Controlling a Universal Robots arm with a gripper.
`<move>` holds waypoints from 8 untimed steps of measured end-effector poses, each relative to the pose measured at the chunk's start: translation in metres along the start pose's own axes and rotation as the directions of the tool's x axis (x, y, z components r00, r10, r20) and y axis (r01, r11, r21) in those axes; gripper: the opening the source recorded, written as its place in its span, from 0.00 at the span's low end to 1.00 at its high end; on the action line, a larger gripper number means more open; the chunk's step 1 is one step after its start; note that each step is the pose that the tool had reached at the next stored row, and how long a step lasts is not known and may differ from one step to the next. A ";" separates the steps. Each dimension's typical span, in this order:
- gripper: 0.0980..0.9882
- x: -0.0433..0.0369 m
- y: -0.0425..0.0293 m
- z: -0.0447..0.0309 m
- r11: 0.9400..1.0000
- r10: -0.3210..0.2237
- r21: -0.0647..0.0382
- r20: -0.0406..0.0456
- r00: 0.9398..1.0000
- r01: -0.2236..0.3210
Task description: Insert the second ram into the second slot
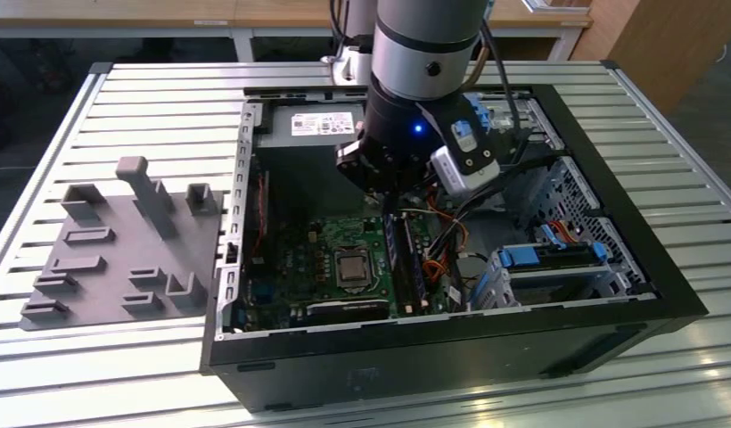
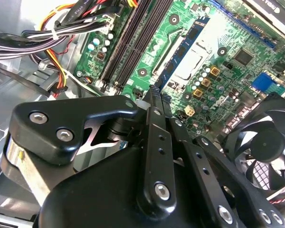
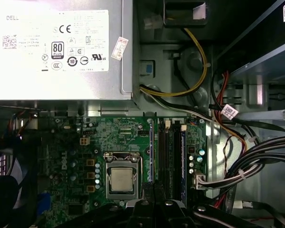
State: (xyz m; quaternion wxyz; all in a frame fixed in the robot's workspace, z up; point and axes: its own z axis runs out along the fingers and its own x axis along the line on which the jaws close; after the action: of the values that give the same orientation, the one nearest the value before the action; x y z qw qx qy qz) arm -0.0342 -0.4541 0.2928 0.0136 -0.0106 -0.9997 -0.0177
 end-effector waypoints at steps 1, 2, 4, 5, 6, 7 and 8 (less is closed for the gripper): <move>0.02 0.0000 0.0000 0.0005 1.000 0.001 0.000 0.000 1.000 -0.001; 0.02 0.0000 0.0000 0.0011 1.000 0.001 0.000 0.000 1.000 -0.001; 0.02 -0.0001 -0.0001 0.0020 1.000 0.001 0.000 0.000 1.000 -0.001; 0.02 -0.0001 -0.0001 0.0026 1.000 0.001 0.000 0.000 1.000 -0.001; 0.02 -0.0001 -0.0001 0.0033 1.000 0.001 0.000 0.000 1.000 -0.001; 0.02 -0.0001 -0.0001 0.0041 1.000 0.001 0.000 0.000 1.000 -0.001; 0.02 -0.0001 -0.0002 0.0049 1.000 0.001 0.000 0.000 1.000 -0.001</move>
State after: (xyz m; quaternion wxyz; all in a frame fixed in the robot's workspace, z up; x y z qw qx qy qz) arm -0.0342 -0.4541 0.2879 0.0135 -0.0112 -0.9997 -0.0177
